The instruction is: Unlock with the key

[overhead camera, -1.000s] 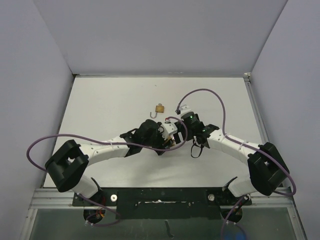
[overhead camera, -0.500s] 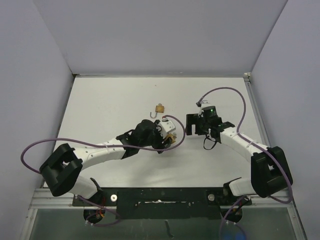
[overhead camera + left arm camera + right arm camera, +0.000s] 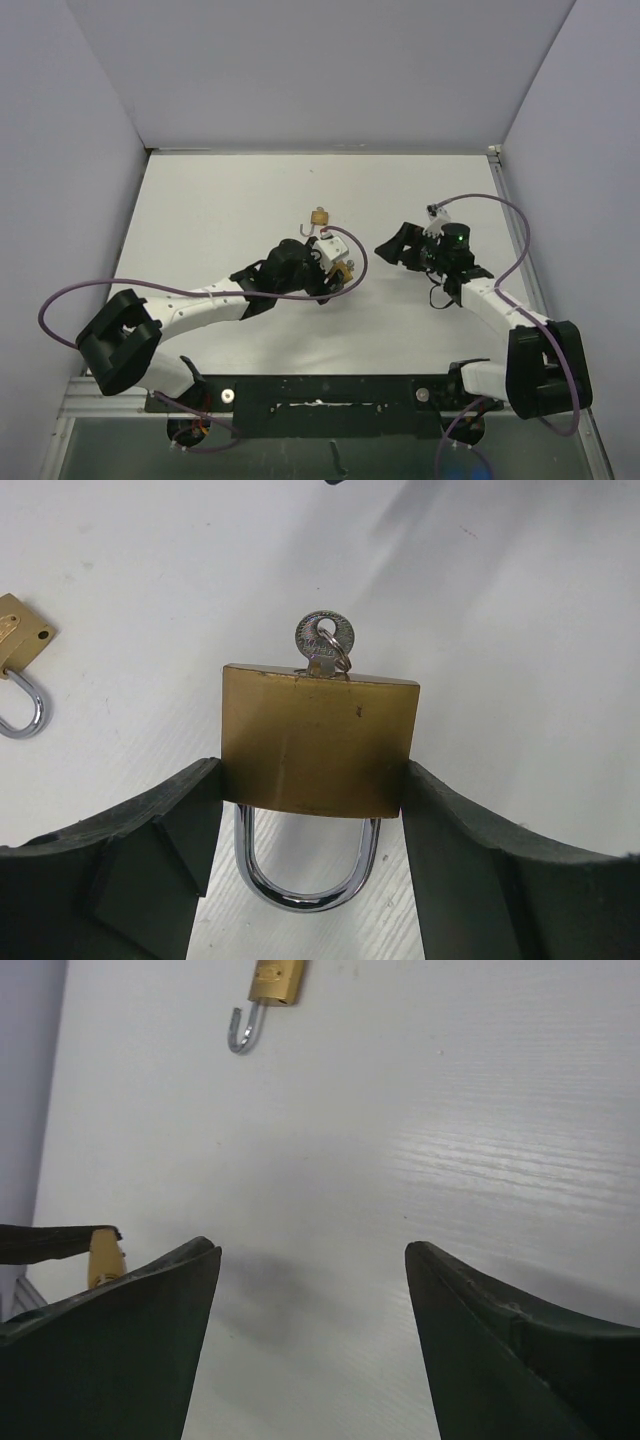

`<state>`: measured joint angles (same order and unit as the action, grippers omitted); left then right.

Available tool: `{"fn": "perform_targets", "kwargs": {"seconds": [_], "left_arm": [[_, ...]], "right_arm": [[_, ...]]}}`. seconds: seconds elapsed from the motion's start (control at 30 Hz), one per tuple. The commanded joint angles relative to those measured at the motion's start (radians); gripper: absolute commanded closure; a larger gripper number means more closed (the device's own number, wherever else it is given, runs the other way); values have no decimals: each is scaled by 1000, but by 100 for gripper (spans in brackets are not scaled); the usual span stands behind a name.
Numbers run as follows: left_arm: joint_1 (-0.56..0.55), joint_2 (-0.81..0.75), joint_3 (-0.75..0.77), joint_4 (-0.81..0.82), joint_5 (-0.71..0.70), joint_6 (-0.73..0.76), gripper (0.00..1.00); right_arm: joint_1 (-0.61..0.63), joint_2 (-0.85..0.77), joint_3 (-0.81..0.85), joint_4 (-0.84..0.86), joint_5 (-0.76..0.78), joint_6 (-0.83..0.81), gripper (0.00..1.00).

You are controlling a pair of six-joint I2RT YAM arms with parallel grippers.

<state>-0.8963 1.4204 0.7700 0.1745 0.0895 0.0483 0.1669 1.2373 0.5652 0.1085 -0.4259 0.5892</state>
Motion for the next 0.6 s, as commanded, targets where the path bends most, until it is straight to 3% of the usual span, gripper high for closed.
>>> {"fn": "perform_targets", "kwargs": {"seconds": [0.0,0.1,0.2,0.57], "left_arm": [[-4,-5,18,179,8,-37,100],[-3,15,22,189,21,-46,100],[-5,36,31,200,38,-51,100],[-5,76,63,206,56,-53,100]], "right_arm": [[-9,-14,-33,289,-186,149,27],[-5,4,-52,376,-230,188,36],[1,13,-65,431,-255,210,39],[67,65,-53,460,-285,204,56]]}}
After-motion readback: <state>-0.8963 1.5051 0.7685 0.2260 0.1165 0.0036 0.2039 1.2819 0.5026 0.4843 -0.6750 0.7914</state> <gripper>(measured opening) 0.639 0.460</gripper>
